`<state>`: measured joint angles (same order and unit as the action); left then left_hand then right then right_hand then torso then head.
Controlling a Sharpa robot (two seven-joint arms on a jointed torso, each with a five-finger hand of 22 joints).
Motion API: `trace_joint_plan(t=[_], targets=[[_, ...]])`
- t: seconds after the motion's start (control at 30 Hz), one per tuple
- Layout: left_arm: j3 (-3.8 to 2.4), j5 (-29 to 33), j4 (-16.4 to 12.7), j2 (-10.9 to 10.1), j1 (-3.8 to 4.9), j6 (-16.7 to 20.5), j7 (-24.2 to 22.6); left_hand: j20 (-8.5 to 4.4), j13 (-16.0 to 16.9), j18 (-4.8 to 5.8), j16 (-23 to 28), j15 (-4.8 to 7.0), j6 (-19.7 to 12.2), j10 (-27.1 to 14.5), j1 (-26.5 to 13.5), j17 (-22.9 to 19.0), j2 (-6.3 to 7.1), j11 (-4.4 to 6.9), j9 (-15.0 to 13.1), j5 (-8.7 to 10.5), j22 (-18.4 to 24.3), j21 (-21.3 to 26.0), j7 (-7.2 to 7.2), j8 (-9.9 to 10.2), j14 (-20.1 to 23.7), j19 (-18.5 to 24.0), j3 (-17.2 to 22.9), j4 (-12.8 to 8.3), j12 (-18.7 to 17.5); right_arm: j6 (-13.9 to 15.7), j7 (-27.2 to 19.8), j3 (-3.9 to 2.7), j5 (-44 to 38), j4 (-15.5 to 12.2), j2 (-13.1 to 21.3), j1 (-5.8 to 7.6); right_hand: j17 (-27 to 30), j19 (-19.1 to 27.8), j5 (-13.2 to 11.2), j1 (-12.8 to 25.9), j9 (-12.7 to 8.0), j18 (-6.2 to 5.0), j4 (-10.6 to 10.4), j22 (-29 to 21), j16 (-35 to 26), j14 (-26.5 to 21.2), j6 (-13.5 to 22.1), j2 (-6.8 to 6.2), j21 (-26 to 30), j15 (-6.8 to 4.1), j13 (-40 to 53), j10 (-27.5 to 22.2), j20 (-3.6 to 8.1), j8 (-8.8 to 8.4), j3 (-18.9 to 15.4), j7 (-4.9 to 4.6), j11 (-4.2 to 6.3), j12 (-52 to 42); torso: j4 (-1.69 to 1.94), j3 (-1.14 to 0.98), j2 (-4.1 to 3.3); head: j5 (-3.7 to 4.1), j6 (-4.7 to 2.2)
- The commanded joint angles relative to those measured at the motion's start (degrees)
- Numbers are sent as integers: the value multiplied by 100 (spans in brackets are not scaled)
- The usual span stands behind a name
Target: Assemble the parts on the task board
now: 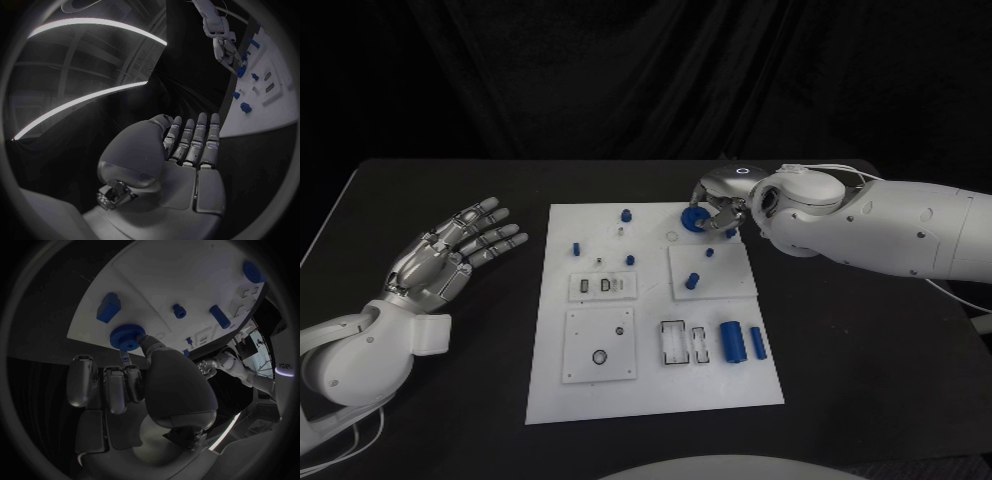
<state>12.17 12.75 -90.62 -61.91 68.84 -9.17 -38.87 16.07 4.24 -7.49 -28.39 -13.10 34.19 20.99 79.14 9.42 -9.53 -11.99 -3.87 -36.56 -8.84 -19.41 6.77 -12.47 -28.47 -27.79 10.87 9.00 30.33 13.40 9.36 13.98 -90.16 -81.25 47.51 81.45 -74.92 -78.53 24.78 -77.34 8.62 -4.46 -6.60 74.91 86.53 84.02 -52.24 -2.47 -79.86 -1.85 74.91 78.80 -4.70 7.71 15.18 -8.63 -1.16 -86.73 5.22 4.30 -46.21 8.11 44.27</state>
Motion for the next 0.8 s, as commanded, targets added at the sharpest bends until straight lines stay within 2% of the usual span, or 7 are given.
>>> trace_joint_plan(t=[0.03,0.2,0.4,0.47,0.63,0.8], targets=[[-4,24,-2,2,3,-96,-57,12,-9,53,-32,-33,-15,7,8,-7,-29,-47,0,0,-11,-29,38,5,15,44,50,-7,15,184,-124,21,-10,-71,30,-41,-881,-33,-92,-115,674,71,53,417,-31,215,-448,41,14,-10,670,43,25,507,-4,295,-8,30,-4,2,0,-21,-22],[-4,24,2,-5,2,-97,-52,12,-9,53,-32,-33,-15,7,8,-7,-29,-47,0,0,-11,-29,38,5,15,44,50,-7,15,403,-204,20,-10,-254,82,-14,-916,-80,-160,-85,763,85,58,464,-15,241,-470,27,-20,4,703,96,13,591,-16,297,-27,16,-10,1,0,-46,-33],[-4,25,8,-5,1,-94,-42,12,-9,53,-32,-33,-15,7,8,-7,-29,-47,0,0,-11,-29,38,5,15,44,50,-7,15,504,-280,19,-10,-544,24,125,-936,-110,-374,-29,875,90,38,495,-10,259,-435,20,-34,14,719,128,0,671,-39,302,-35,11,-20,-3,0,-54,-46],[-4,25,12,-1,1,-92,-37,12,-9,53,-32,-33,-15,7,8,-7,-29,-47,0,0,-11,-29,38,5,15,44,50,-7,15,511,-311,18,-10,-613,-44,171,-941,-115,-392,-26,884,91,37,500,-8,262,-433,22,-37,14,719,129,0,677,-40,303,-35,11,-13,-3,-1,-44,-52],[-5,25,29,27,1,-97,-27,11,-9,56,-36,-35,-8,7,5,-8,-32,-49,-1,1,-11,-31,41,3,19,47,64,-7,15,509,-400,18,-10,-641,-275,217,-949,-120,-429,-21,902,92,36,506,-4,267,-428,25,-39,15,717,127,-1,690,-41,305,-38,13,-6,7,0,-30,-59],[-5,25,46,59,1,-107,-9,11,-9,56,-36,-35,-8,7,5,-8,-32,-49,-1,1,-11,-31,41,3,19,47,64,-7,15,431,-468,17,-10,-529,-565,232,-943,-117,-453,-25,915,90,40,503,-9,264,-425,28,-34,16,706,113,-2,698,-38,306,-38,18,-5,19,2,-29,-59]])
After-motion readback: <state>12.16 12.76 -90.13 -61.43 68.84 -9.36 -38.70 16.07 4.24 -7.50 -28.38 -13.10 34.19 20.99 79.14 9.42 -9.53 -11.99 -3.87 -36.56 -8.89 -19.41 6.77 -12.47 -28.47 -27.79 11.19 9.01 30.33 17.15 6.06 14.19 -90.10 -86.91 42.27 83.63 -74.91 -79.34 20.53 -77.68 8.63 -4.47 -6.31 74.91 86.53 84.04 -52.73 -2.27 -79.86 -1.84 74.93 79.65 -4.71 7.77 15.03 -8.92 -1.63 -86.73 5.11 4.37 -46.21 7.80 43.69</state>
